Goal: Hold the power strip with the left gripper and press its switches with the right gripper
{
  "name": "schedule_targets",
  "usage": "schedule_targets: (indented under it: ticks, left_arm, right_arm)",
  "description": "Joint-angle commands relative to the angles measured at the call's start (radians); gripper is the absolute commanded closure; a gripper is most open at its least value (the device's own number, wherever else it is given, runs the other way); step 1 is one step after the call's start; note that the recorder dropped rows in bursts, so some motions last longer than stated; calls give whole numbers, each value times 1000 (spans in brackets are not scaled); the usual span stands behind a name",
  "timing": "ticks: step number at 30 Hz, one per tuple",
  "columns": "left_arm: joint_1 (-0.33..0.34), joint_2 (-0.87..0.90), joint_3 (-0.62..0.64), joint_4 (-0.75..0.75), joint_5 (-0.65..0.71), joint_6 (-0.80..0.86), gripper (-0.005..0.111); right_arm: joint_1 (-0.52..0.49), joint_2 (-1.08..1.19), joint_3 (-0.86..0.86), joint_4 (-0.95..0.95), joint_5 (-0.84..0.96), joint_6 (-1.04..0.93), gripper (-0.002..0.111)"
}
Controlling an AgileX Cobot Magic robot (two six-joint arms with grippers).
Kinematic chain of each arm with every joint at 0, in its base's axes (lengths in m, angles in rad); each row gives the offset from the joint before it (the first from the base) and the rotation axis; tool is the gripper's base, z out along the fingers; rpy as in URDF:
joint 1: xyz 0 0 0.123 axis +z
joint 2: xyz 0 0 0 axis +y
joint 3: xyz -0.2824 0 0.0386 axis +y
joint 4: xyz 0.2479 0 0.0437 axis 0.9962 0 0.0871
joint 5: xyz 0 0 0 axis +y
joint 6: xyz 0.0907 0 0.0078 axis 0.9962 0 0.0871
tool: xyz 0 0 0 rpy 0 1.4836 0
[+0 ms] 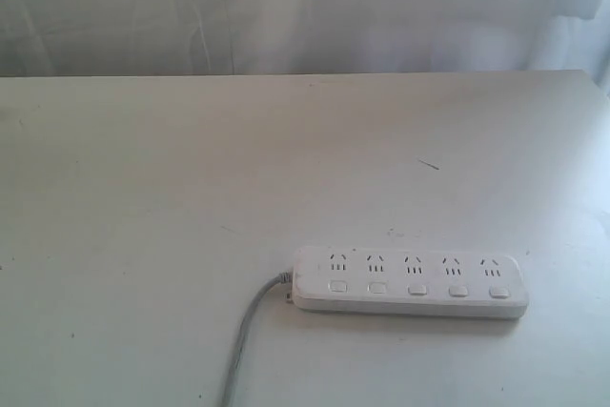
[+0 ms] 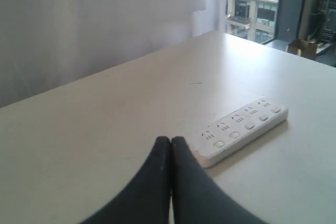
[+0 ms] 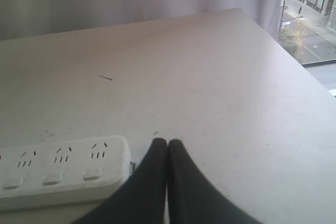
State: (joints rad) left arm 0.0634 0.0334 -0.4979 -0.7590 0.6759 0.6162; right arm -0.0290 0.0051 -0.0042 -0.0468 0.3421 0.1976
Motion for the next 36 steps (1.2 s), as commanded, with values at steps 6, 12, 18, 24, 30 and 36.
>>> schedule_targets:
  ticks: [6,12,18,24,30,36]
  left_arm:
    - [-6,111,-5,219,-181,-205,107]
    - [-6,203,-5,304,-230,-333,107]
    - [-26,282,-5,486,-205,-697,107]
    - [-126,390,-3,988,-556,-1238,107]
    - [-196,602,-33,1221,-761,-1210,107]
    - [-407,704,-99,1478,-851,-1176,107]
  right_arm:
    - [-6,-5,4,-4,0,1,108]
    - [-6,-5,4,-4,0,1,108]
    - [-6,-5,4,-4,0,1,108]
    - [-6,-5,4,-2,0,1,108]
    - [-6,-5,4,-2,0,1,108]
    - [-6,-5,4,-2,0,1,108]
